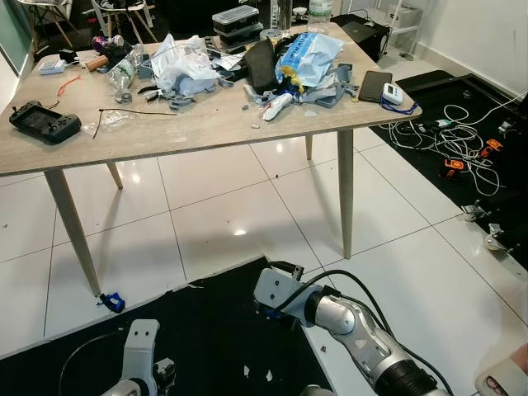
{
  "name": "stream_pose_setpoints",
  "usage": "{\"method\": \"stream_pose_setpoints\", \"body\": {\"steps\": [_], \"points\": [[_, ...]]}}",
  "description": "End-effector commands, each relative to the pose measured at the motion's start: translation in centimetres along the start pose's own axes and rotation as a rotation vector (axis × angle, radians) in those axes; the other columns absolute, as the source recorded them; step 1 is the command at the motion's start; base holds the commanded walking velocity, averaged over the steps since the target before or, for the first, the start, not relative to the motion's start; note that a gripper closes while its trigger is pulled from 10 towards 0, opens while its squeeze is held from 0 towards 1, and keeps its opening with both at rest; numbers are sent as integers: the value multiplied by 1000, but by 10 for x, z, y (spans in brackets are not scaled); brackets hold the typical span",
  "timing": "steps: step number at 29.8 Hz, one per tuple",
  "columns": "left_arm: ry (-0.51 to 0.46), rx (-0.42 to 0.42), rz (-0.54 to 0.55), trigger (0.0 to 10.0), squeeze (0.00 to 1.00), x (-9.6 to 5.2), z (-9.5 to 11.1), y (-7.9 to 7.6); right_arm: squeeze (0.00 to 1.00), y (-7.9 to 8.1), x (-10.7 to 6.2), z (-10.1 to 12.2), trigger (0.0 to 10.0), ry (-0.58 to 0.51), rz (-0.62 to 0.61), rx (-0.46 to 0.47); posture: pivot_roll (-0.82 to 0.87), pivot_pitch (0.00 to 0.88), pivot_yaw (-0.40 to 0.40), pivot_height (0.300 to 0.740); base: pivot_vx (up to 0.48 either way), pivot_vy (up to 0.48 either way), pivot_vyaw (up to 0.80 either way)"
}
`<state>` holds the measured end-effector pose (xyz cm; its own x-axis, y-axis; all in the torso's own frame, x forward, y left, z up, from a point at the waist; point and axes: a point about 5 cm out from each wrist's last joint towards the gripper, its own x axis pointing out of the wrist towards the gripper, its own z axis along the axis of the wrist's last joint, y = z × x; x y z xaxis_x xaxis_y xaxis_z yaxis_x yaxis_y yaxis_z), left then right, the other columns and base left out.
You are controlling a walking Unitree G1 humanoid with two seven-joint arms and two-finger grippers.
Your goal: Picking trash to rubbish bin
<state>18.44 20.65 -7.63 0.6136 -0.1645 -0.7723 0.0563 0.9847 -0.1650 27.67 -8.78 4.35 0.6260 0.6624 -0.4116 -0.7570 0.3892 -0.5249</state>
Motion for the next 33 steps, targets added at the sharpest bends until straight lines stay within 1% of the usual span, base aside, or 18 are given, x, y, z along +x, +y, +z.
{"method": "stream_pose_setpoints", "body": {"steps": [1, 4, 9, 17, 33], "points": [[45, 5, 28, 10000, 0, -6, -10, 10, 0, 3, 2, 0, 10000, 1, 11, 14, -69, 104, 121, 740, 0, 0, 0], [52, -2, 34, 10000, 0, -7, -13, 11, 0, 3, 3, 0, 10000, 0, 12, 17, -58, 101, 123, 740, 0, 0, 0], [52, -3, 31, 10000, 0, -6, -14, 10, 0, 3, 3, 0, 10000, 2, 12, 18, -60, 98, 124, 740, 0, 0, 0], [60, -1, 40, 10000, 0, -8, -14, 14, 0, 1, 5, -2, 10000, 6, 13, 22, -74, 85, 132, 740, 0, 0, 0], [54, 4, 30, 10000, 0, -5, -10, 10, 0, -2, 7, -3, 10000, 10, 12, 22, -81, 72, 138, 740, 0, 0, 0]]}}
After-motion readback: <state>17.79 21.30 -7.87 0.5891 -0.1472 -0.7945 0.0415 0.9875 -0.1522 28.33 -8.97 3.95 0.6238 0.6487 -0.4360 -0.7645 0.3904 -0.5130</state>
